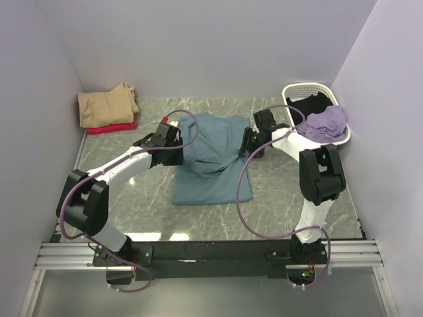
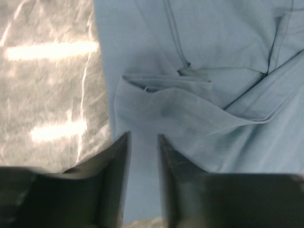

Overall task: Fold and stack the t-shirts
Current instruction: Fold the tshirt

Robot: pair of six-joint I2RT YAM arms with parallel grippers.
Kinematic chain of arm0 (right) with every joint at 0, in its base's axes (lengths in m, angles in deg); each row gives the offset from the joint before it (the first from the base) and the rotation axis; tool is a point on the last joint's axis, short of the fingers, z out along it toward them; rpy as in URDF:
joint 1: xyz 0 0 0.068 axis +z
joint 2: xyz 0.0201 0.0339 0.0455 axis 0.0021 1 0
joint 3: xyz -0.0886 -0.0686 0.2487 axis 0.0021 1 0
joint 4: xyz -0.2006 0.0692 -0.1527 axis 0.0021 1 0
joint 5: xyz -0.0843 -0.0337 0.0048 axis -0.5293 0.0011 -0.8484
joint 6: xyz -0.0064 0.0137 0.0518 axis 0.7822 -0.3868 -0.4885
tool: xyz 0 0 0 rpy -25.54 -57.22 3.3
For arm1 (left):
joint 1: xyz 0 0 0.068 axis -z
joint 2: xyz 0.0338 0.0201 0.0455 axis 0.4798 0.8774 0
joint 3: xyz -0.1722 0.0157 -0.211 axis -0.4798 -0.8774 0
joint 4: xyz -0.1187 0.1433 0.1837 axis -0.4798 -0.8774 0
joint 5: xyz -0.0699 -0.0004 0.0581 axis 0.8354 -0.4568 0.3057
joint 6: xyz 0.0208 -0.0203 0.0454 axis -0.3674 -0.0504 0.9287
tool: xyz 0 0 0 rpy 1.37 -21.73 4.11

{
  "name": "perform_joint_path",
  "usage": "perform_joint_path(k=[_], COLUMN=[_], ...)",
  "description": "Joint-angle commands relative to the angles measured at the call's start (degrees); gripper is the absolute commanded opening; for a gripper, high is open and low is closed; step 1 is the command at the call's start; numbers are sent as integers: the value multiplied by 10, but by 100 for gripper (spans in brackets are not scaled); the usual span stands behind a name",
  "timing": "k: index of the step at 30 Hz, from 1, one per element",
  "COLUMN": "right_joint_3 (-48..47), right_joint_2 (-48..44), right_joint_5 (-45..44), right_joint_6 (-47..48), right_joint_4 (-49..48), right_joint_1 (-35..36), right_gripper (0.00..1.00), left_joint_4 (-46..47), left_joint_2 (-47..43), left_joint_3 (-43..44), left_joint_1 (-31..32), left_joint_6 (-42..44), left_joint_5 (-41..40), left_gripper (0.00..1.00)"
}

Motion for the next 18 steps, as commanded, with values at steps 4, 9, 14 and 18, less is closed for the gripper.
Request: perform_joint_path(k=[4,9,14,18], right_joint_3=[30,32,34,34], right_joint_2=[-107,-145,-167,-174], right_joint_5=[5,8,11,15], right_joint_6=[13,20,22,21], right_joint_4=[-22,-9,-6,-5], right_joint_1=[-5,-5,-5,-5], right_gripper=[57,58,58,58], left_joint_4=[61,51,31,29], left_joint_2=[62,116,149,151], left_joint_3=[50,92,119,119], left_joint_1=[2,1,1,1], left_joint_6=[-1,-4,-6,-6], left_joint_5=[33,38,30,10], left_gripper=[62,65,64,40])
